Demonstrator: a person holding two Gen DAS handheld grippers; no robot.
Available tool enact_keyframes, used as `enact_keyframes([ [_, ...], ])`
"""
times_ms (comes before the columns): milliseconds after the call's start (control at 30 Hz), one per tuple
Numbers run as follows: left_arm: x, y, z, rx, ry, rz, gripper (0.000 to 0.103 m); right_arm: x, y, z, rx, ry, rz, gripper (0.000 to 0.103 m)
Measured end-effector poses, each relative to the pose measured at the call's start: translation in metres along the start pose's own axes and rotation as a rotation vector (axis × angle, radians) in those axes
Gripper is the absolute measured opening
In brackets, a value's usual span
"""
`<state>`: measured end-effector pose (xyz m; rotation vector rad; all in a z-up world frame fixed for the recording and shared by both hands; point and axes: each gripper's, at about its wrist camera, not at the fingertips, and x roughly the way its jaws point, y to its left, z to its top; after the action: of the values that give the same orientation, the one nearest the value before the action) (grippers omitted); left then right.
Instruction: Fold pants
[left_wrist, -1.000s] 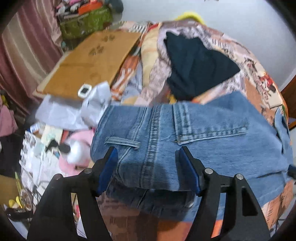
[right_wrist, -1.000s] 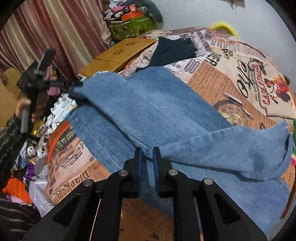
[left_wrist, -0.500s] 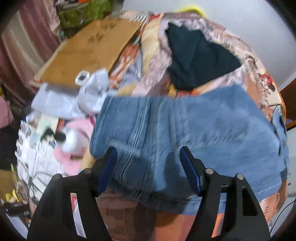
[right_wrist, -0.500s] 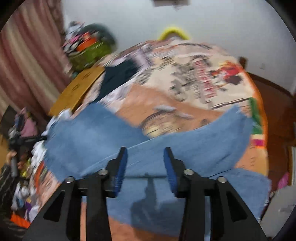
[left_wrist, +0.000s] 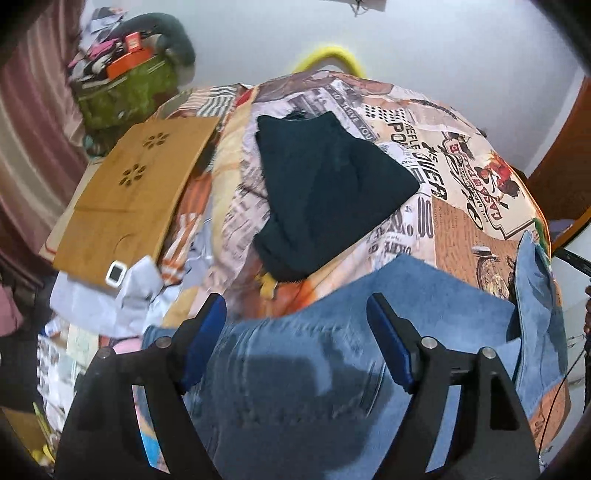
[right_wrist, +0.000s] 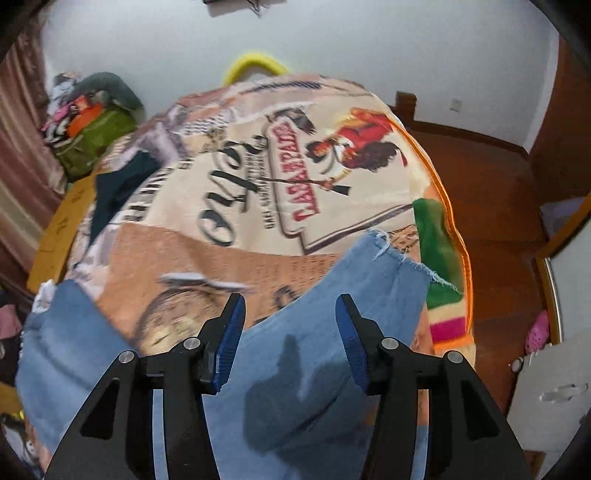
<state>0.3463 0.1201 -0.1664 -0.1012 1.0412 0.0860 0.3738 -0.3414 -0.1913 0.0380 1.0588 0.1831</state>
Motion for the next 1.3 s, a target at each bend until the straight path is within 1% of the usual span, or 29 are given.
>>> enact_keyframes([
  [167,0.034,-0.014,0.012,0.04,0.038,0.003,0.078,0.045,-0.019,0.016,0.006,0.051,-0.073,0.047],
  [267,0.051,-0.018,0.015,0.048,0.063,-0.001,0.078,0.073,-0.033,0.024,0.032,0.089,-0.1,0.047],
  [300,0.054,-0.019,0.015,0.049,0.066,-0.001,0.078,0.082,-0.038,0.027,0.041,0.102,-0.126,0.047],
  [400,0.065,-0.024,0.015,0.067,0.075,0.011,0.078,0.103,-0.05,0.033,0.069,0.127,-0.165,0.047],
  [433,0.068,-0.026,0.014,0.078,0.079,0.015,0.078,0.107,-0.054,0.034,0.084,0.134,-0.172,0.047],
  [500,0.071,-0.03,0.012,0.092,0.084,0.016,0.078,0.116,-0.062,0.034,0.116,0.143,-0.159,0.047],
  [567,0.073,-0.033,0.012,0.101,0.09,0.007,0.078,0.119,-0.063,0.033,0.118,0.145,-0.16,0.047],
  [600,0.073,-0.036,0.011,0.106,0.092,0.0,0.078,0.119,-0.062,0.033,0.108,0.143,-0.165,0.045],
  [667,0.071,-0.039,0.01,0.112,0.09,-0.008,0.078,0.12,-0.062,0.031,0.097,0.136,-0.178,0.034],
  [700,0.07,-0.04,0.009,0.115,0.09,-0.011,0.078,0.12,-0.062,0.03,0.096,0.136,-0.176,0.022],
  [733,0.069,-0.042,0.008,0.119,0.091,-0.014,0.078,0.121,-0.063,0.029,0.099,0.136,-0.181,0.015],
  [767,0.068,-0.044,0.006,0.124,0.094,-0.015,0.078,0.119,-0.063,0.029,0.105,0.135,-0.178,0.012],
  [800,0.066,-0.045,0.005,0.13,0.097,-0.013,0.078,0.116,-0.064,0.029,0.114,0.129,-0.175,0.01],
  [900,0.062,-0.05,-0.001,0.146,0.106,-0.011,0.078,0.094,-0.058,0.029,0.096,0.063,-0.186,0.009],
  [1000,0.057,-0.053,-0.008,0.142,0.125,-0.026,0.078,0.057,-0.057,0.03,0.104,0.004,-0.146,0.008],
  [1100,0.053,-0.062,-0.017,0.142,0.142,-0.041,0.078,0.003,-0.063,0.025,0.119,-0.068,-0.102,0.008],
  [1233,0.046,-0.079,-0.029,0.154,0.161,-0.074,0.078,-0.059,-0.064,0.024,0.123,-0.157,-0.075,0.008],
  [1300,0.041,-0.09,-0.036,0.155,0.162,-0.094,0.078,-0.1,-0.067,0.018,0.125,-0.21,-0.056,0.008],
])
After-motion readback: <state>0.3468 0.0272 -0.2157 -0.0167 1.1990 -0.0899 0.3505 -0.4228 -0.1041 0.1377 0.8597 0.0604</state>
